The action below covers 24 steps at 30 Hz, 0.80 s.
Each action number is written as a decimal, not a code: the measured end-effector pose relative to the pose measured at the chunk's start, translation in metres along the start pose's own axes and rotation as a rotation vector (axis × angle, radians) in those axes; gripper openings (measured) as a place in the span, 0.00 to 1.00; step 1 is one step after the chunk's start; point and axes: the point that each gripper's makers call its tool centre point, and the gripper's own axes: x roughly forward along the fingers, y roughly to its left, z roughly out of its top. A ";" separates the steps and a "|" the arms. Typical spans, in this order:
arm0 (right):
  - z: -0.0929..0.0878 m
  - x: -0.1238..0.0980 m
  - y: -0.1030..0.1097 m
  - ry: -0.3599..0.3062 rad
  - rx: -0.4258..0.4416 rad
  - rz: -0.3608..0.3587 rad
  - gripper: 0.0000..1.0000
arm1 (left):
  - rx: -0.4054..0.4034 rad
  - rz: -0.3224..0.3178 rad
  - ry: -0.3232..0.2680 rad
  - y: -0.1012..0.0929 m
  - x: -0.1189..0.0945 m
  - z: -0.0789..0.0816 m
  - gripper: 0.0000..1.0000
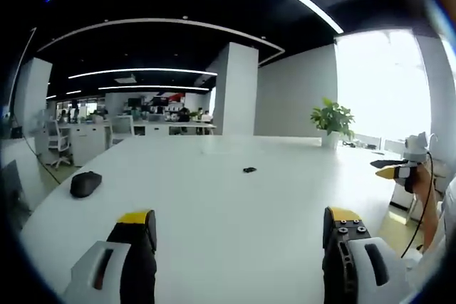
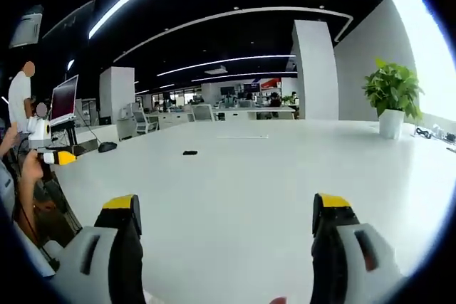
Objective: Snap the two parts of the plastic buckle together until the buckle closes and remains connected.
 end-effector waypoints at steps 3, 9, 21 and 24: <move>0.001 0.000 0.002 -0.001 -0.003 0.004 1.00 | -0.003 0.006 0.004 0.001 -0.001 -0.002 0.99; 0.001 0.001 0.007 -0.001 -0.011 0.008 1.00 | 0.003 -0.001 0.014 0.000 0.000 -0.005 0.99; -0.001 0.004 0.017 0.008 -0.020 0.041 1.00 | -0.004 -0.007 0.020 -0.002 0.002 -0.009 0.99; 0.000 0.005 0.017 0.011 -0.027 0.043 1.00 | -0.005 -0.009 0.021 -0.002 0.003 -0.009 0.99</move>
